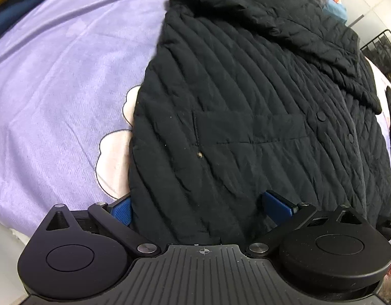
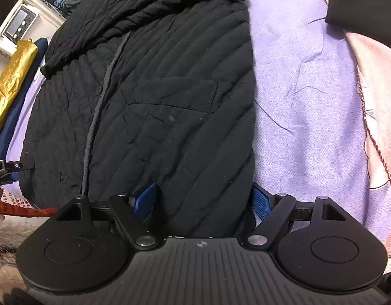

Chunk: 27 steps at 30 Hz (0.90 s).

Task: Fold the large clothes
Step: 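Grasp the jacket side edge with the right gripper while the left gripper grasps it too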

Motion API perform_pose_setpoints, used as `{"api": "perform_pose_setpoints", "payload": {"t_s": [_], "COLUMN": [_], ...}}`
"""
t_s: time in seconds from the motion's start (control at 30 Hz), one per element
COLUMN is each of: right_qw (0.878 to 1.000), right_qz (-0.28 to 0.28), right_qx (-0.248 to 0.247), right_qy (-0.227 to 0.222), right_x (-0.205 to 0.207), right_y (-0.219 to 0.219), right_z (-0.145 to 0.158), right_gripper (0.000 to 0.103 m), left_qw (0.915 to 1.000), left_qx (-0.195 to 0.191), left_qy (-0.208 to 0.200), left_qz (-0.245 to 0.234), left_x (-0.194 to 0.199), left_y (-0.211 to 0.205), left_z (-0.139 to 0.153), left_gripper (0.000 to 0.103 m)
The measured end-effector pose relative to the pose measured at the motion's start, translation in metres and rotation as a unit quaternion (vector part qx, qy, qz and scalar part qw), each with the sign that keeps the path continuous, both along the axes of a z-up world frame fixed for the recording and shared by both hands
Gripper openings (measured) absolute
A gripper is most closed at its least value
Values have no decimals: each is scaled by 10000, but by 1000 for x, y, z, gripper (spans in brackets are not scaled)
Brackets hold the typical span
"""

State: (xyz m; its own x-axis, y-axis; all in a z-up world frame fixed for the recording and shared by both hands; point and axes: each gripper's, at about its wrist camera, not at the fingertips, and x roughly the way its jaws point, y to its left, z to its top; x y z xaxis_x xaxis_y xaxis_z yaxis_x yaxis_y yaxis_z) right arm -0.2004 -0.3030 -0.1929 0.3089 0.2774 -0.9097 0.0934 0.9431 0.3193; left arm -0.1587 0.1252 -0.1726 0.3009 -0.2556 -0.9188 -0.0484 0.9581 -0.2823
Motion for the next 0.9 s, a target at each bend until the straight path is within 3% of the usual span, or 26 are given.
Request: {"api": "perform_pose_setpoints", "payload": {"t_s": [0.23, 0.43, 0.53, 0.63, 0.73, 0.9], "right_qw": [9998, 9995, 9993, 9987, 9984, 9992], "right_qz": [130, 230, 288, 369, 410, 326], "right_qx": [-78, -104, -132, -223, -261, -176], "right_qy": [95, 179, 205, 256, 288, 133], "right_x": [1, 5, 8, 12, 17, 18], "right_y": [15, 23, 26, 31, 34, 35], "right_z": [-1, 0, 3, 6, 9, 18], "right_gripper": [75, 49, 43, 39, 34, 28], "left_qw": [9998, 9989, 9990, 9986, 9986, 9972], "left_qx": [23, 300, 296, 422, 307, 462], "left_qy": [203, 346, 309, 323, 428, 523], "left_qz": [-29, -81, -118, -47, 65, -265], "left_x": [9, 24, 27, 32, 37, 47], "left_y": [-5, -16, -17, -14, -10, -20], "left_z": [-1, 4, 13, 18, 19, 23], "left_gripper": [103, 103, 103, 90, 80, 74]}}
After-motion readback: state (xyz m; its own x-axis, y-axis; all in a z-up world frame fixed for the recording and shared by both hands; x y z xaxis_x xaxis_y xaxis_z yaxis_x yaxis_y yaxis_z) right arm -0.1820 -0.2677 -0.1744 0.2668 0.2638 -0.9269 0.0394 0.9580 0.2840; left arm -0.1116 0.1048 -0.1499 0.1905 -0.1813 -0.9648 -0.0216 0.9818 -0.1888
